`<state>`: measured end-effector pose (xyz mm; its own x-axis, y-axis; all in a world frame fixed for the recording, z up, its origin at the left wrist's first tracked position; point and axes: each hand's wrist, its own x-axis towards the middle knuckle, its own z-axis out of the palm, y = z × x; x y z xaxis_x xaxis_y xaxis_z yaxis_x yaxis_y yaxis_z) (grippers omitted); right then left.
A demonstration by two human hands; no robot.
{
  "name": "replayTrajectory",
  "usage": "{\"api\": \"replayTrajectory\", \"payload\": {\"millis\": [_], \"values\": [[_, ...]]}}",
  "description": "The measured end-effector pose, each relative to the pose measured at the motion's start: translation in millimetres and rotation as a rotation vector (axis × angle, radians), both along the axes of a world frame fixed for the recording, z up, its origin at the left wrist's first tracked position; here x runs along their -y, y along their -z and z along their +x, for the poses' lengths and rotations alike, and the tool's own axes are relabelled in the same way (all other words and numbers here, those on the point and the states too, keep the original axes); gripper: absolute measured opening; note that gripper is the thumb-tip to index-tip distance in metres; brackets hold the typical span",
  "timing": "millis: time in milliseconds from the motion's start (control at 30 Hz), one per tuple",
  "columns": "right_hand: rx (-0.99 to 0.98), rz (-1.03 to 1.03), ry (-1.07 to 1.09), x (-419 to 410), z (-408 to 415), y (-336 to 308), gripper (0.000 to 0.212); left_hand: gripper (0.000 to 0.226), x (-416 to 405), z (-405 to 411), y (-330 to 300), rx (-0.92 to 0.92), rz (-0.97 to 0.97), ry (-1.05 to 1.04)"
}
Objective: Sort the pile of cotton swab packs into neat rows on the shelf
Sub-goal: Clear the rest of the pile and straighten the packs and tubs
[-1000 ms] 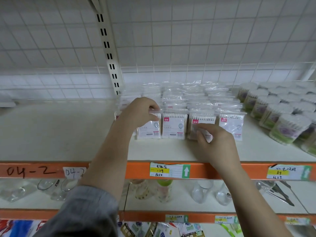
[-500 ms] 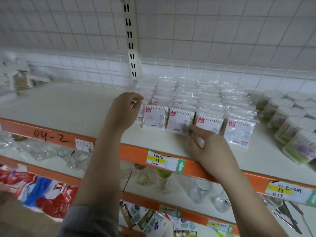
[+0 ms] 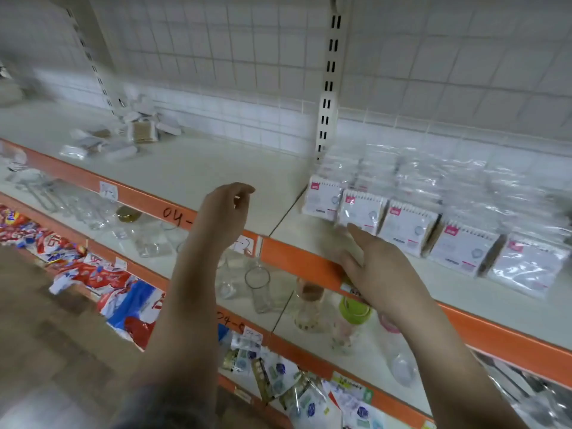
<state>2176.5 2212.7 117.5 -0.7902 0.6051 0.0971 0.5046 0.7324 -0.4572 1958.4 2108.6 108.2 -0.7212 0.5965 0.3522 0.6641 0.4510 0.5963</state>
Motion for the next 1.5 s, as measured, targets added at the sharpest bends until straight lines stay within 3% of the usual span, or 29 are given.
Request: {"api": "replayTrajectory", "payload": {"millis": [233, 300, 733, 1033, 1500], "values": [[0.047, -0.021, 0.041, 51, -81, 6, 0.058, 0.031, 61, -73, 4, 0.053, -0.073, -0.046], [0.059, -0.075, 0.083, 94, -137, 16, 0.060, 0.031, 109, -125, 6, 0.034, -0.123, -0.032], [0.101, -0.049, 0.083, 178, -269, 15, 0.061, 0.032, 216, -248, 9, 0.044, -0.094, -0.025], [0.104, -0.055, 0.040, 165, -378, 19, 0.056, 0.031, 228, -336, 22, 0.045, -0.086, -0.100], [0.068, -0.048, -0.084, 118, -564, -10, 0.049, 0.024, 185, -489, 1, 0.062, -0.031, -0.145]]}}
